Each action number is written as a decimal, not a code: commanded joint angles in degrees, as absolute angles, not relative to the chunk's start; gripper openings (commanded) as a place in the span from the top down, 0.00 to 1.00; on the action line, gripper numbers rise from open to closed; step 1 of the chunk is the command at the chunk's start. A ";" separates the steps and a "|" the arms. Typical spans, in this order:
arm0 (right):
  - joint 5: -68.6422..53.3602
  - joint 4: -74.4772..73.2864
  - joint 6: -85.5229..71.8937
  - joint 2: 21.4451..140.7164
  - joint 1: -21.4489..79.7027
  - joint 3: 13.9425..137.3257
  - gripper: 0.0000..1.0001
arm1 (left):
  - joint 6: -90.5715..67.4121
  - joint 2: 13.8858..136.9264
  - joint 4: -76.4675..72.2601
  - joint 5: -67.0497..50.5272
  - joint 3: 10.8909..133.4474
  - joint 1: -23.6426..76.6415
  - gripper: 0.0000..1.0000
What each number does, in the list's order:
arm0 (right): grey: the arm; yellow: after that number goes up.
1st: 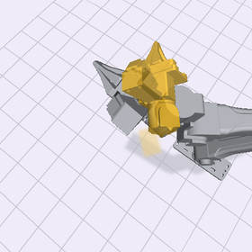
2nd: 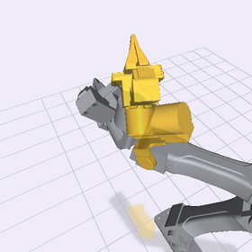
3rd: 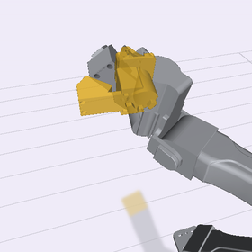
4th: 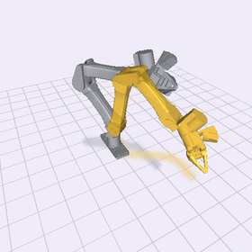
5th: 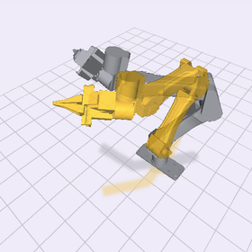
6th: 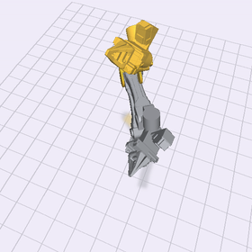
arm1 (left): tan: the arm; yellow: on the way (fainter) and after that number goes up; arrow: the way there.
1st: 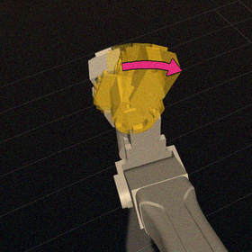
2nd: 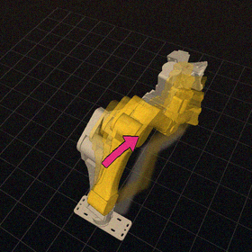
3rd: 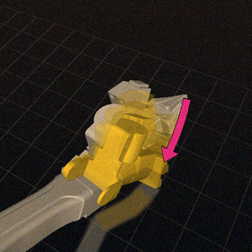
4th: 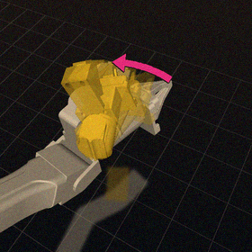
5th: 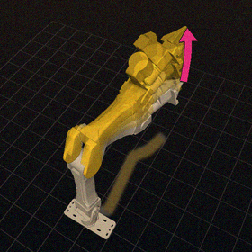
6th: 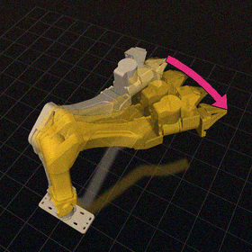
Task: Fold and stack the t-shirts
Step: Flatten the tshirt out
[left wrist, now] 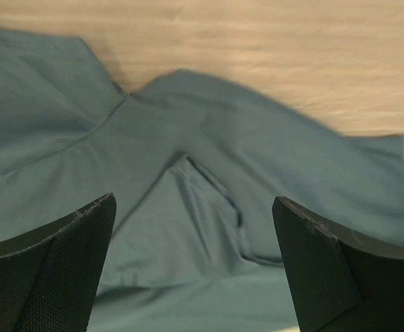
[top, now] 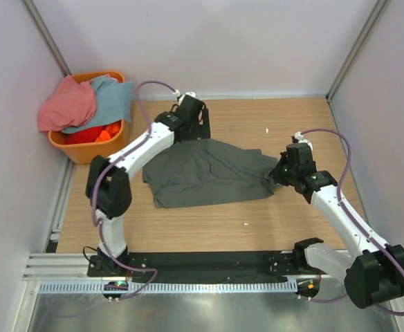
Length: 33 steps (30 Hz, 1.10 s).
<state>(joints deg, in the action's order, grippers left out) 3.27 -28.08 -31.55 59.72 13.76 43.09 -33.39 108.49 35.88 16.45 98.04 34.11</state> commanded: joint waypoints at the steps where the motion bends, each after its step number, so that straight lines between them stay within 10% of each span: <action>1: 1.76 -27.42 -30.50 58.18 14.06 42.89 0.99 | -29.97 113.28 40.16 16.08 101.60 33.93 0.06; 22: 1.84 -26.63 -29.27 58.27 14.06 41.22 0.99 | -30.41 126.82 35.07 15.47 100.19 33.93 0.23; 33: 2.37 -25.93 -29.09 59.50 14.06 40.87 0.99 | -30.23 128.59 35.07 15.03 101.16 33.93 0.67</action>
